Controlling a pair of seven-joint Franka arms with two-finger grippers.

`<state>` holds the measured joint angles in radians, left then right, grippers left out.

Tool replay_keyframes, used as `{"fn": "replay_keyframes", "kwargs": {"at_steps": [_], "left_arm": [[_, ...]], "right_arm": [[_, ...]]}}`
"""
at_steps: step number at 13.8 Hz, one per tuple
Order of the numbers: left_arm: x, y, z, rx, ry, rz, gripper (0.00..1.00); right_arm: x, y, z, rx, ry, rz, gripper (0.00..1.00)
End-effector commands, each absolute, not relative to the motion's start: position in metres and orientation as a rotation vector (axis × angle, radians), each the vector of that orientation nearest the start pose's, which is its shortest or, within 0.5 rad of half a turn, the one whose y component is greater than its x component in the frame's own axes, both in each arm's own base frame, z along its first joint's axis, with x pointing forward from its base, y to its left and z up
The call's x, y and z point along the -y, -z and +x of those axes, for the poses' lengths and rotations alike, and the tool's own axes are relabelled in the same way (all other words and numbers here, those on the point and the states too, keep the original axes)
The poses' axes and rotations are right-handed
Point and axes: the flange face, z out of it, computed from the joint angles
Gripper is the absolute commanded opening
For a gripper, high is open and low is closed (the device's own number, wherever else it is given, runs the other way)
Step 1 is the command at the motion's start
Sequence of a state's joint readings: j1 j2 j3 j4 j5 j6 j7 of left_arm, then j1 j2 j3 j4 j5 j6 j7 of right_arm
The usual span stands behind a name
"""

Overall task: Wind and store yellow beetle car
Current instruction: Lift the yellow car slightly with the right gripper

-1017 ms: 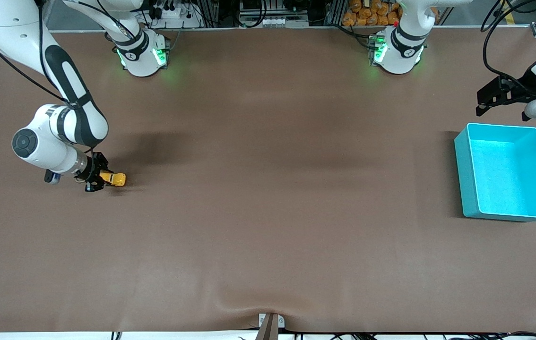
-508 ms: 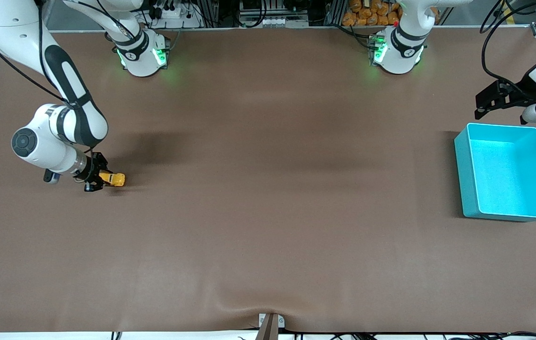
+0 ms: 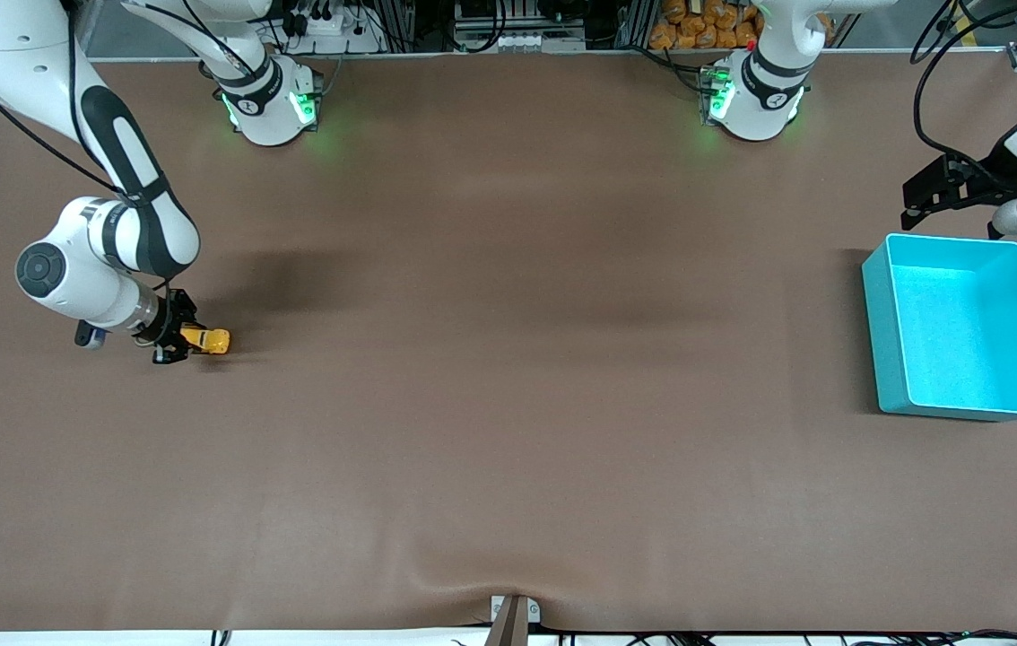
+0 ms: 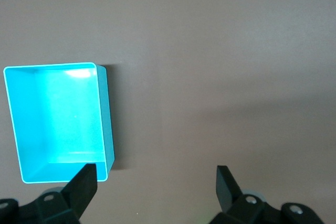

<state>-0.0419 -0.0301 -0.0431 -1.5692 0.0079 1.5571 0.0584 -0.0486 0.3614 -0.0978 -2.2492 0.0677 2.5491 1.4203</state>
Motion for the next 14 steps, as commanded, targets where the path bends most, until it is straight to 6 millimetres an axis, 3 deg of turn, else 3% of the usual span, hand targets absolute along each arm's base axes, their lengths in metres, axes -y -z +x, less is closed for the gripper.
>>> {"fn": "replay_keyframes", "kwargs": {"at_steps": [1,6,14], "left_arm": [[0.047,-0.643,0.544,-0.218,0.046,-3.145,1.00],[0.050,-0.639,0.546,-0.224,0.036,-3.139,1.00],[0.052,-0.638,0.547,-0.230,0.034,-3.142,1.00]], "right_arm": [[0.100,-0.177,0.523,-2.302,-0.075,-2.229,0.17],[0.109,-0.170,0.526,-2.299,-0.065,-2.251,0.17],[0.152,-0.162,0.525,-2.281,-0.018,-2.286,0.16]]}}
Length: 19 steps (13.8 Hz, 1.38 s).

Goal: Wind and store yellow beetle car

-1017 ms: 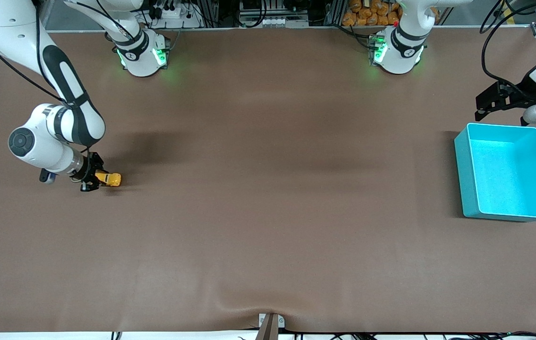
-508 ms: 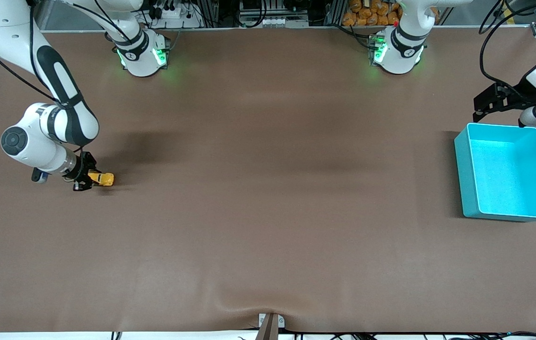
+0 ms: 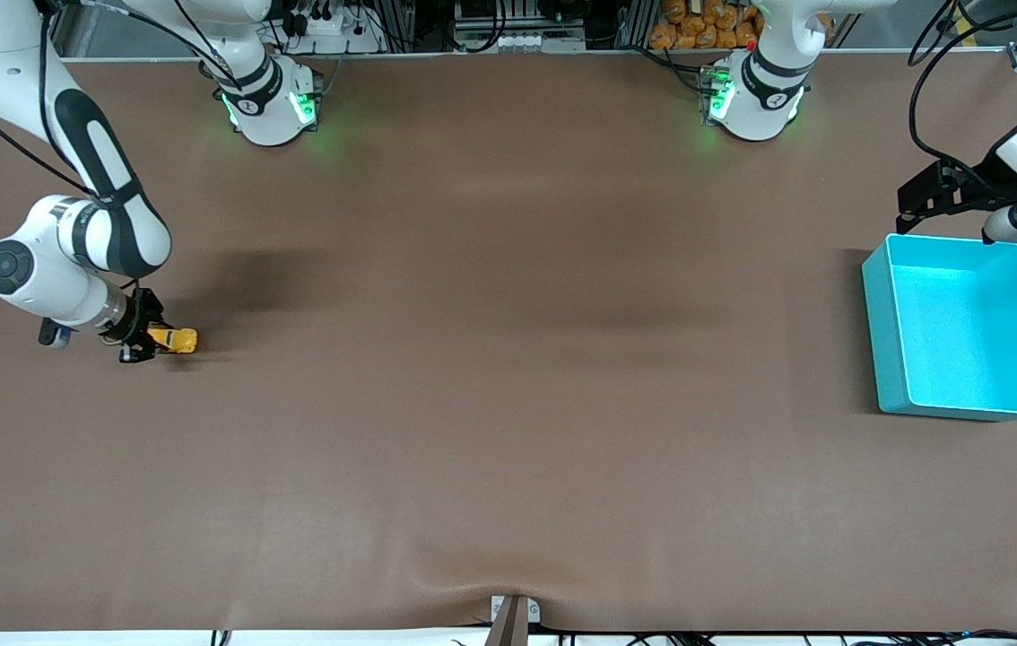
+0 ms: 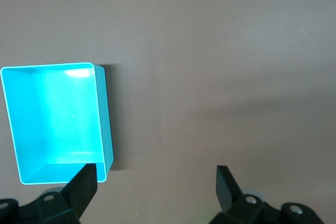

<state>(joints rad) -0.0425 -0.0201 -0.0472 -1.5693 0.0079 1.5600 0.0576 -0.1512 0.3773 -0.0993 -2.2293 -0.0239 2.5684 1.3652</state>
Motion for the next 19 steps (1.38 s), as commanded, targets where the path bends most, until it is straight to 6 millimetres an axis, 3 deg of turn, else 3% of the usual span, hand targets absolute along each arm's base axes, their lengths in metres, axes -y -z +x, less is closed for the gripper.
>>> {"fn": "replay_keyframes", "kwargs": {"at_steps": [1,9,14,15,16,17,18,19], "left_arm": [[0.052,-0.637,0.547,-0.230,0.031,-3.142,1.00],[0.051,-0.635,0.548,-0.227,0.026,-3.142,1.00],[0.050,-0.634,0.550,-0.225,0.036,-3.142,1.00],[0.049,-0.634,0.550,-0.220,0.036,-3.143,1.00],[0.049,-0.635,0.550,-0.220,0.038,-3.144,1.00],[0.049,-0.635,0.550,-0.220,0.041,-3.144,1.00],[0.049,-0.633,0.551,-0.220,0.036,-3.143,1.00],[0.049,-0.634,0.551,-0.220,0.038,-3.143,1.00]], "right_arm": [[0.154,-0.160,0.525,-2.278,-0.014,-2.287,0.16],[0.200,-0.161,0.521,-2.282,0.009,-2.287,0.16],[0.201,-0.161,0.521,-2.283,0.009,-2.287,0.21],[0.201,-0.163,0.523,-2.281,0.012,-2.289,0.33],[0.203,-0.169,0.527,-2.280,0.021,-2.286,0.73],[0.203,-0.182,0.536,-2.285,0.049,-2.266,0.79],[0.202,-0.202,0.548,-2.295,0.022,-2.263,1.00],[0.206,-0.229,0.560,-2.337,-0.060,-2.264,1.00]]}}
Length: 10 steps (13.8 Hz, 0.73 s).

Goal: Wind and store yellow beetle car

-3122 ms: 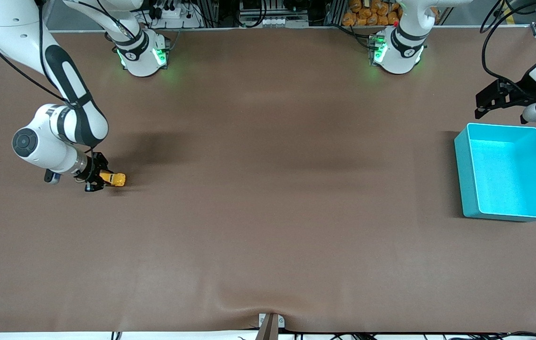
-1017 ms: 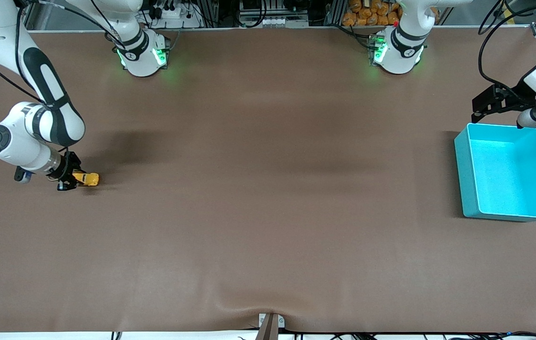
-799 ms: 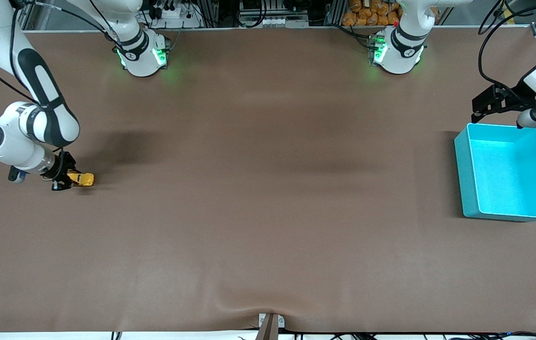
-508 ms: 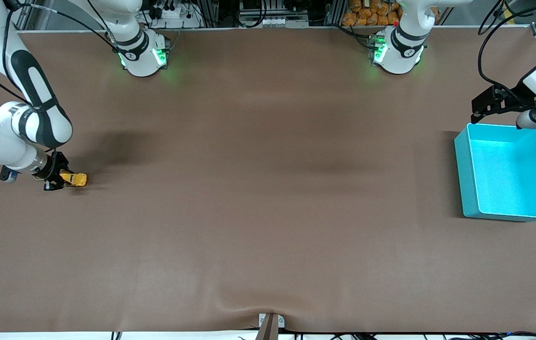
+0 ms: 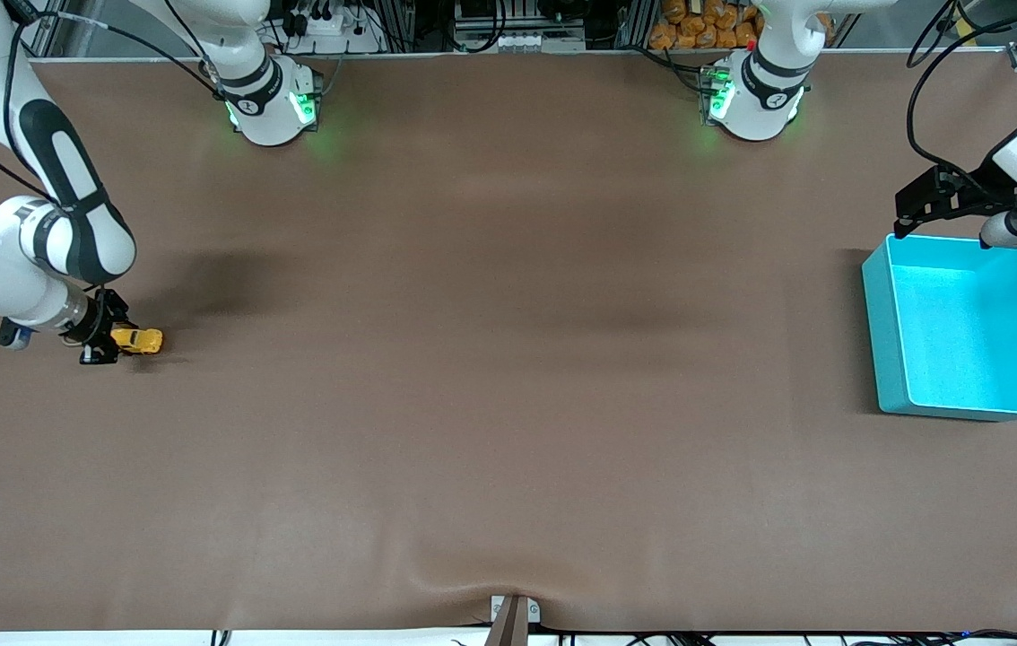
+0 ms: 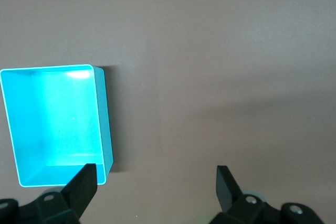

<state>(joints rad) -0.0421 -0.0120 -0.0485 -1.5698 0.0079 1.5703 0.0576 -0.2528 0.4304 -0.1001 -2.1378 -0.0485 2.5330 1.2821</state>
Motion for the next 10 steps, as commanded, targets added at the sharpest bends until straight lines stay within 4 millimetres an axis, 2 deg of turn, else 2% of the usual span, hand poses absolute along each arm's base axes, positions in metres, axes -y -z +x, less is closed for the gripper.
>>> {"fn": "replay_keyframes", "kwargs": {"at_steps": [1,3,5,8,10], "left_arm": [[0.049,-0.635,0.551,-0.220,0.041,-3.143,1.00],[0.049,-0.632,0.551,-0.222,0.034,-3.143,1.00],[0.049,-0.632,0.551,-0.222,0.034,-3.143,1.00],[0.049,-0.633,0.552,-0.222,0.036,-3.143,1.00],[0.048,-0.631,0.552,-0.217,0.029,-3.142,1.00]], "right_arm": [[0.205,-0.251,0.570,-2.357,-0.138,-2.280,1.00],[0.207,-0.302,0.590,-2.369,-0.204,-2.268,1.00],[0.204,-0.337,0.600,-2.365,-0.233,-2.225,1.00],[0.203,-0.363,0.599,-2.348,-0.243,-2.239,1.00],[0.187,-0.372,0.603,-2.318,-0.236,-2.274,1.00]]}}
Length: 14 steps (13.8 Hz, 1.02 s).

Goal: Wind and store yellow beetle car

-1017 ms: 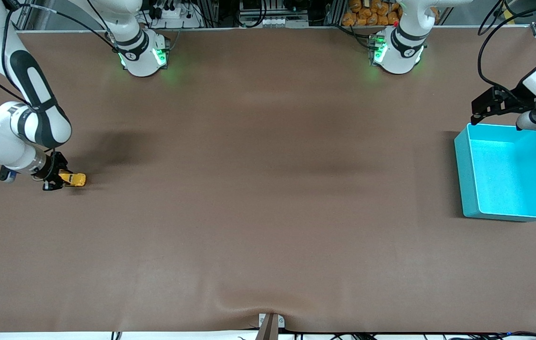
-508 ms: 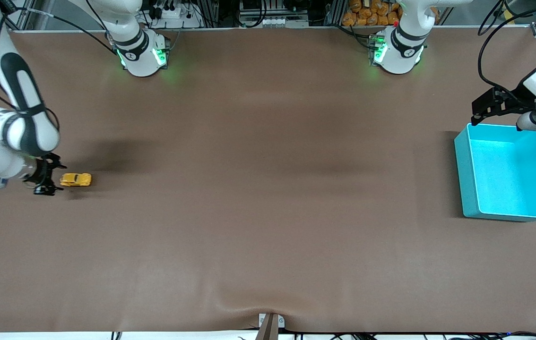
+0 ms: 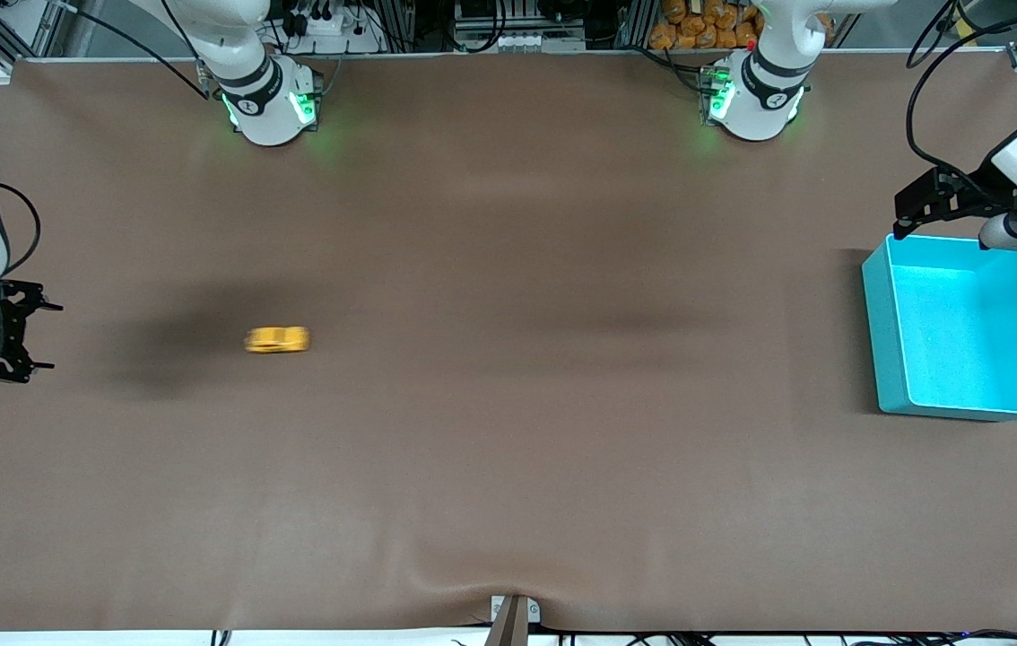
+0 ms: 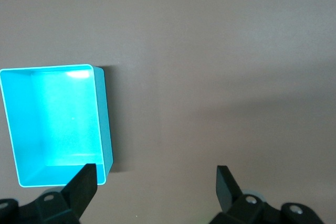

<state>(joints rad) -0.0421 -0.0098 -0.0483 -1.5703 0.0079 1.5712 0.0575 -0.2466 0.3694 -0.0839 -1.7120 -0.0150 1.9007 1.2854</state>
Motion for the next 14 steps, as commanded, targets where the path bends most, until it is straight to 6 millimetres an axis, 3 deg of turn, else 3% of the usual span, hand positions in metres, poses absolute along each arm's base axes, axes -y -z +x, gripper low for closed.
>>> {"fn": "replay_keyframes", "kwargs": {"at_steps": [1,2,8,10,13,14], "left_arm": [[0.046,-0.626,0.554,-0.215,0.012,-3.138,1.00],[0.044,-0.621,0.556,-0.207,-0.002,-3.137,1.00],[0.019,-0.613,0.556,-0.123,-0.043,-3.153,1.00],[0.019,-0.595,0.552,0.070,-0.102,-3.151,1.00],[0.015,-0.576,0.549,0.165,-0.158,-3.142,1.00],[0.004,-0.570,0.546,0.258,-0.179,-3.142,1.00]], "right_arm": [[0.171,-0.375,0.608,-2.285,-0.231,-2.325,1.00],[0.160,-0.382,0.613,-2.256,-0.225,-2.358,1.00],[0.143,-0.435,0.623,-1.930,-0.308,-2.617,1.00],[0.141,-0.443,0.622,-1.775,-0.331,-2.716,1.00],[0.121,-0.452,0.623,-1.530,-0.332,-2.850,1.00],[0.115,-0.456,0.620,-1.408,-0.344,-2.903,1.00]]}}
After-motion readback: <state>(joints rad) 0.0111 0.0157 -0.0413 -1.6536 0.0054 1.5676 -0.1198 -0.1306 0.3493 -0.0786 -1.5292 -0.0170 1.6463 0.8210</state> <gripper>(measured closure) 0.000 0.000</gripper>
